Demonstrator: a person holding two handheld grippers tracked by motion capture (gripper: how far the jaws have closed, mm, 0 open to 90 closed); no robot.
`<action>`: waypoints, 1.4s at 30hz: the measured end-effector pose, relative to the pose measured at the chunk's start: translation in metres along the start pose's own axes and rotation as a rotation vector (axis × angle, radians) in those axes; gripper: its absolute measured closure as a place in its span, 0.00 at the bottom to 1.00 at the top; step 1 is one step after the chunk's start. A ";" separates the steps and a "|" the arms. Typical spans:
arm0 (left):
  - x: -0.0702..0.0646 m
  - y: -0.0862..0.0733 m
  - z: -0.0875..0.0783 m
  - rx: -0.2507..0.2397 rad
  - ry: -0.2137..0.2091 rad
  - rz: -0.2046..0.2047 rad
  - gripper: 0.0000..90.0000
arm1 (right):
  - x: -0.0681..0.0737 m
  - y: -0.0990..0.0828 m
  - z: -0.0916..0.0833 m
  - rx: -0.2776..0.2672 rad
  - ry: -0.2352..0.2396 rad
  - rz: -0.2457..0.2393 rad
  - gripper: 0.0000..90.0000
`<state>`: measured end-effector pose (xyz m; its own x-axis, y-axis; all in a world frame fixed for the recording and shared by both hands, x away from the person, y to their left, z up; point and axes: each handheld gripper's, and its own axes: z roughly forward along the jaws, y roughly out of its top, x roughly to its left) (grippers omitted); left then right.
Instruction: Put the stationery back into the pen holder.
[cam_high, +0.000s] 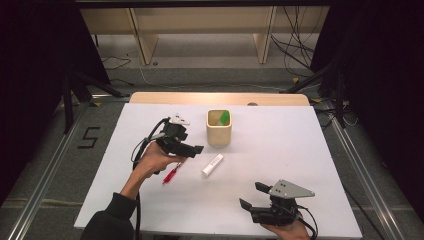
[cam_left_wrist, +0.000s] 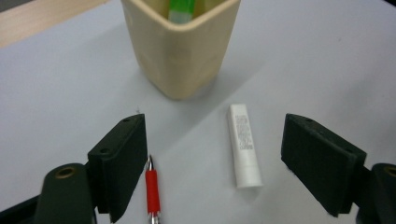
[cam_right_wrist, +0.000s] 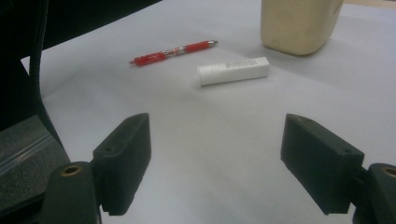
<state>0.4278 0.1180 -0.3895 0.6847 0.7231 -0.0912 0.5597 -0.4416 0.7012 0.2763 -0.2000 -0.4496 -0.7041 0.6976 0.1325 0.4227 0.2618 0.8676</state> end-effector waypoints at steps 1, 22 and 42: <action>0.001 -0.003 0.001 0.012 -0.002 -0.005 0.25 | 0.000 0.000 0.000 0.002 0.000 0.001 0.28; 0.025 -0.042 0.014 0.180 0.071 -0.072 0.29 | 0.003 0.000 0.003 0.018 0.008 -0.020 0.28; 0.033 -0.048 0.038 0.357 0.084 -0.105 0.53 | 0.004 -0.001 0.005 0.022 0.008 -0.031 0.28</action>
<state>0.4411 0.1425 -0.4530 0.5824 0.8088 -0.0811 0.7626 -0.5091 0.3991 0.2760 -0.1946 -0.4520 -0.7219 0.6832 0.1098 0.4126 0.2977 0.8609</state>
